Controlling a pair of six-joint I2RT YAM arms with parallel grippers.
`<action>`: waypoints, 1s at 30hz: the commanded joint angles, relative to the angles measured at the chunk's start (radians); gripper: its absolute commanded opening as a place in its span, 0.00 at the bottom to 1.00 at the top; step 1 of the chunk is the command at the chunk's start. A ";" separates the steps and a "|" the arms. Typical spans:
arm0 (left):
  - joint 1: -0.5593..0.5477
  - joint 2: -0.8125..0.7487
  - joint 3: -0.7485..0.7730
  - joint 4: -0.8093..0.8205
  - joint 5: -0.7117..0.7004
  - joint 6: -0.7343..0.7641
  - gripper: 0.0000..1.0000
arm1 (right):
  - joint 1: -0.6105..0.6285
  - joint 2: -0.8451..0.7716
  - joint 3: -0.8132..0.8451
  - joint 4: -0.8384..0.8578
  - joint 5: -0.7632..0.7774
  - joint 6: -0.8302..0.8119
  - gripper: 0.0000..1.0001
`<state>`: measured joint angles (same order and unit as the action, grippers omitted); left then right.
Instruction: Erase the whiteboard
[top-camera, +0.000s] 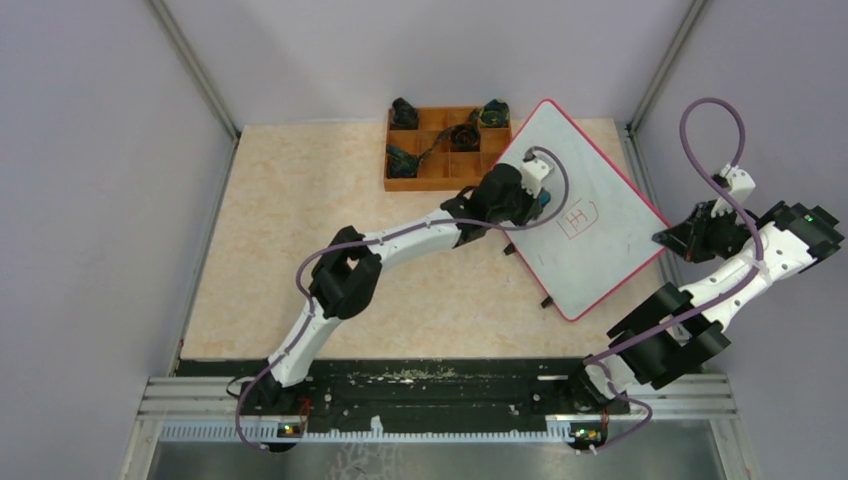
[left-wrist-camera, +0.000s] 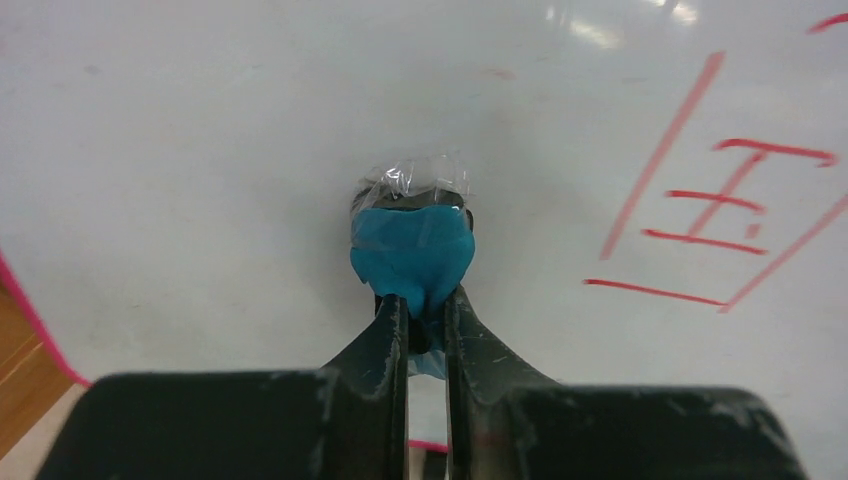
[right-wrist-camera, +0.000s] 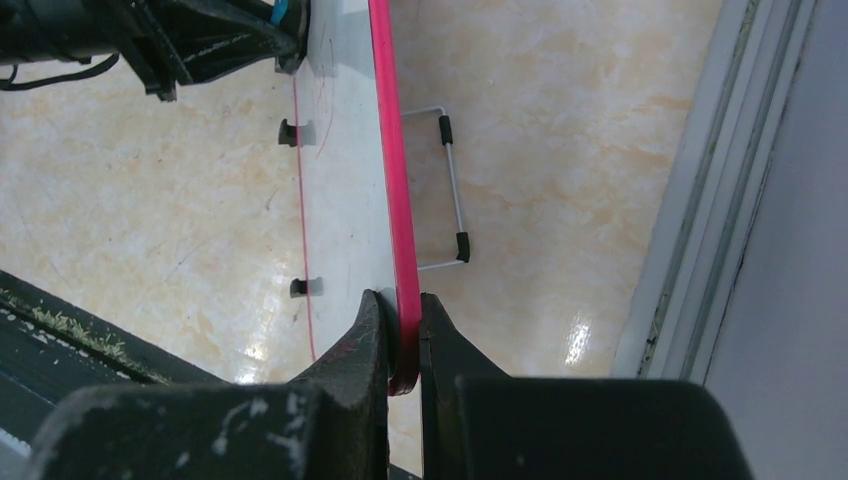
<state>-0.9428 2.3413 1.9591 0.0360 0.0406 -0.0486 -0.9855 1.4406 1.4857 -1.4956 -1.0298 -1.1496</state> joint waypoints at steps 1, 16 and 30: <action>-0.165 0.022 0.040 0.069 0.105 -0.034 0.00 | 0.041 -0.014 -0.017 -0.003 0.084 -0.110 0.00; -0.281 -0.003 -0.016 0.166 0.157 -0.108 0.00 | 0.041 -0.007 -0.013 -0.003 0.075 -0.101 0.00; -0.196 -0.026 -0.021 0.117 0.105 -0.071 0.00 | 0.042 -0.016 -0.032 -0.003 0.081 -0.111 0.00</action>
<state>-1.2053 2.3318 1.9575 0.1711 0.1410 -0.1196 -0.9817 1.4406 1.4860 -1.5036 -1.0431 -1.1465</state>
